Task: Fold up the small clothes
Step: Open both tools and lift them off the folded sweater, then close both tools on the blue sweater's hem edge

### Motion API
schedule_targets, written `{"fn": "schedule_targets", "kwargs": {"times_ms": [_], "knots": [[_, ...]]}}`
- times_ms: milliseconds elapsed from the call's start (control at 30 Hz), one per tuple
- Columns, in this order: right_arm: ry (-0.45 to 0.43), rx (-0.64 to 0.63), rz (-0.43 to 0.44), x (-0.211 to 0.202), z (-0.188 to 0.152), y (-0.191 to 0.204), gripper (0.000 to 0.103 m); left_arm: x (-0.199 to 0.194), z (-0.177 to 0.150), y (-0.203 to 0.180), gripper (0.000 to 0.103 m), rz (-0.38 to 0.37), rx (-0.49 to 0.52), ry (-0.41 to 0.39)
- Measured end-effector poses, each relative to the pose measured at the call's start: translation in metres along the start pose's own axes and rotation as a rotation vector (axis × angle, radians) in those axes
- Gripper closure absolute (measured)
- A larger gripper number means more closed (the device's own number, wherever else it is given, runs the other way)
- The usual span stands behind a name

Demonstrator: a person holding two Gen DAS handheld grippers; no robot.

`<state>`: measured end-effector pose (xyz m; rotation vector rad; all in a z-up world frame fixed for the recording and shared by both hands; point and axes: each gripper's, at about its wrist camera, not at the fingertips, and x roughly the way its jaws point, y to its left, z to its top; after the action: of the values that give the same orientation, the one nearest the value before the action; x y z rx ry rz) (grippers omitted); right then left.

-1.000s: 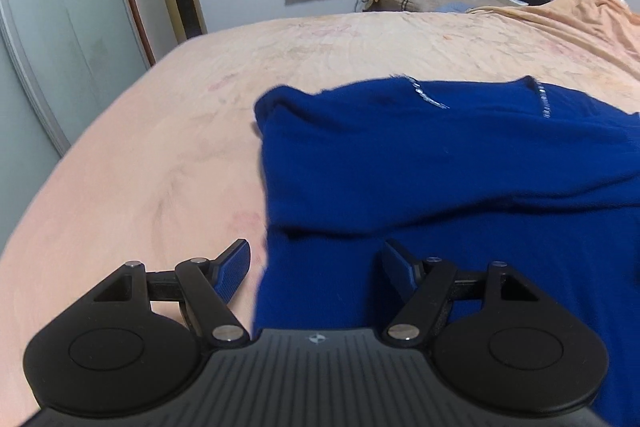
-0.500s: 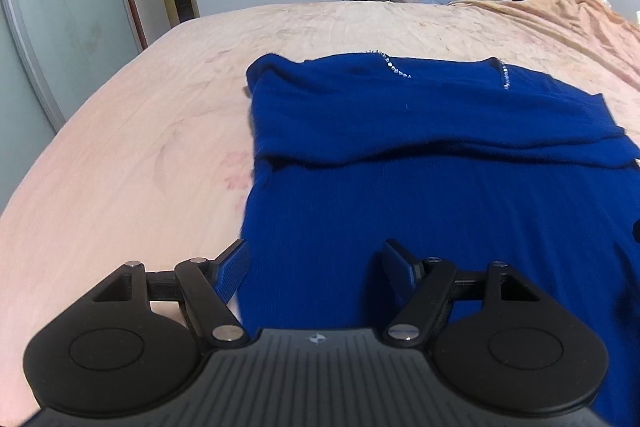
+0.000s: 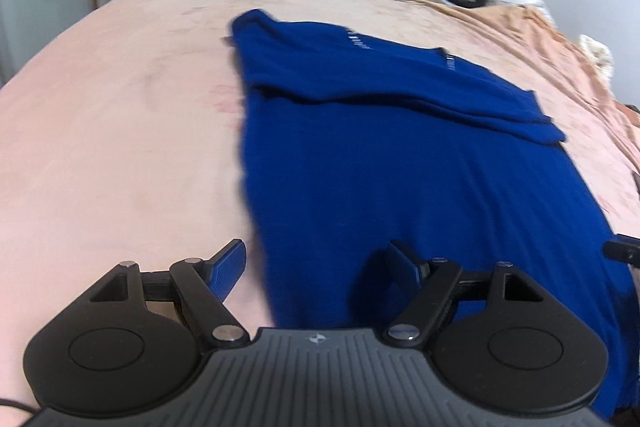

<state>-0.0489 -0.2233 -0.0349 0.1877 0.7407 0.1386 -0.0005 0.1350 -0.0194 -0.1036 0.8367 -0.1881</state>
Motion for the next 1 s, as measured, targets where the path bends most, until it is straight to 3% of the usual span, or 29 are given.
{"fn": "schedule_targets", "kwargs": {"times_ms": [100, 133, 200, 267, 300, 333, 367, 500, 667, 833, 933, 1000], "knots": [[0.017, -0.055, 0.064, -0.004, -0.003, 0.013, 0.035, 0.006, 0.000, -0.014, 0.027, -0.055, 0.016, -0.001], [0.021, -0.069, 0.110, -0.004, -0.004, 0.018, 0.046, 0.007, 0.000, -0.017, 0.027, -0.059, 0.022, -0.002], [0.026, -0.074, 0.132, -0.002, -0.006, 0.026, 0.063, 0.008, -0.002, -0.022, 0.045, -0.046, 0.029, -0.008], [0.011, -0.087, 0.095, 0.000, -0.005, 0.028, 0.090, 0.008, 0.000, -0.022, 0.077, -0.031, 0.023, -0.008], [0.006, -0.075, 0.090, 0.001, -0.003, 0.025, 0.093, 0.009, 0.003, -0.019, 0.083, -0.037, 0.006, -0.004], [0.000, -0.060, 0.097, 0.001, 0.000, 0.022, 0.095, 0.010, 0.007, -0.016, 0.092, -0.046, -0.014, -0.001], [-0.011, -0.053, 0.097, 0.001, 0.003, 0.020, 0.095, 0.010, 0.011, -0.013, 0.093, -0.054, -0.032, -0.001], [-0.052, -0.076, 0.081, 0.006, 0.022, 0.016, 0.096, 0.007, 0.026, -0.016, 0.095, -0.042, -0.027, -0.055], [-0.126, -0.134, 0.042, 0.016, 0.052, 0.020, 0.097, 0.015, 0.047, -0.017, 0.096, 0.036, -0.007, -0.145], [-0.160, -0.189, -0.047, 0.045, 0.071, 0.022, 0.097, 0.033, 0.058, -0.005, 0.096, 0.116, -0.029, -0.133], [-0.160, -0.205, -0.091, 0.055, 0.071, 0.021, 0.097, 0.025, 0.055, 0.005, 0.096, 0.075, -0.062, -0.113], [-0.136, -0.185, -0.079, 0.056, 0.069, 0.019, 0.088, 0.020, 0.049, 0.014, 0.095, 0.060, -0.099, -0.091]]}}
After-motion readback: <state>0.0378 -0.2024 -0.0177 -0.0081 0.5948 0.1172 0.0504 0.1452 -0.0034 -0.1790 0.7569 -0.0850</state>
